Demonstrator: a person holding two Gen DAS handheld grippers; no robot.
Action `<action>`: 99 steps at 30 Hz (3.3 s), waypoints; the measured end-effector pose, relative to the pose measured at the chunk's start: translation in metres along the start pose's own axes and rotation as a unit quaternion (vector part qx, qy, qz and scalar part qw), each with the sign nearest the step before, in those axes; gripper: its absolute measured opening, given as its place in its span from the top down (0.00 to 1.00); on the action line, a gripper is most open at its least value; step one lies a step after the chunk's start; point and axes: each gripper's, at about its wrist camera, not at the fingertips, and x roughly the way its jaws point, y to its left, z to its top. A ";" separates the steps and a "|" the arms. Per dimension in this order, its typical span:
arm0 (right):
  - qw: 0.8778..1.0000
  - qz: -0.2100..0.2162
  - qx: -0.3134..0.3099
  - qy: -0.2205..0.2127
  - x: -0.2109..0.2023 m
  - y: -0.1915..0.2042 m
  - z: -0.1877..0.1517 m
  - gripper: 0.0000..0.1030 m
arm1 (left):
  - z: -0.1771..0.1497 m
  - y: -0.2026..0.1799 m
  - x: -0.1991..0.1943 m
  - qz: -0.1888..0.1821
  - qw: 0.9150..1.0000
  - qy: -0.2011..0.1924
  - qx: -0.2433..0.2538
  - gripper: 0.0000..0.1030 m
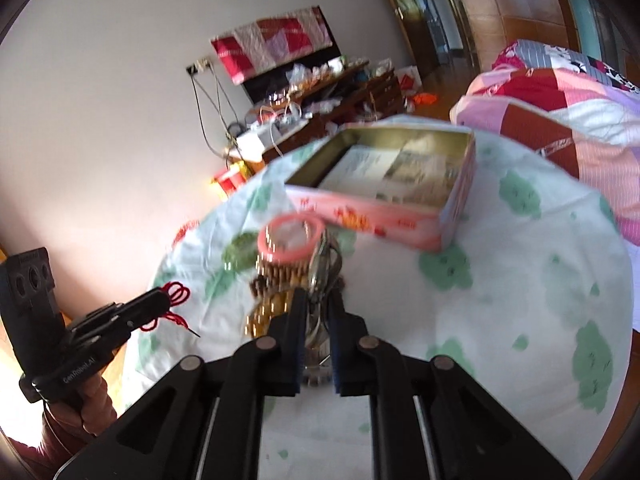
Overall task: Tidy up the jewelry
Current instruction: 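Carry the watch with the right tool into the pink tin while the left tool drops the tassel in, then withdraw both open tools from the tin back over the jewelry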
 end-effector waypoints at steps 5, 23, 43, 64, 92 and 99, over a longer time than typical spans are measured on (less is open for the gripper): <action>0.999 0.008 0.014 -0.039 -0.002 -0.009 0.032 0.87 | 0.033 -0.006 0.014 -0.005 1.000 -0.031 0.004 0.96; 0.997 -0.006 0.079 -0.010 0.097 -0.072 0.084 0.87 | 0.084 -0.006 0.167 -0.008 1.000 0.007 -0.012 0.96; 0.986 -0.103 0.059 -0.118 0.060 -0.077 0.082 0.24 | 0.079 -0.009 0.178 0.091 0.996 0.025 0.007 0.28; 0.963 -0.199 0.008 -0.180 0.033 -0.038 0.053 0.06 | 0.047 -0.010 0.118 0.196 0.980 0.010 0.003 0.28; 0.963 -0.202 0.014 -0.177 0.008 -0.016 0.007 0.05 | -0.015 0.003 0.053 0.167 0.986 0.029 -0.009 0.28; 0.977 -0.169 -0.018 -0.129 0.013 0.001 -0.003 0.35 | -0.026 -0.005 0.045 0.152 0.987 0.048 0.019 0.28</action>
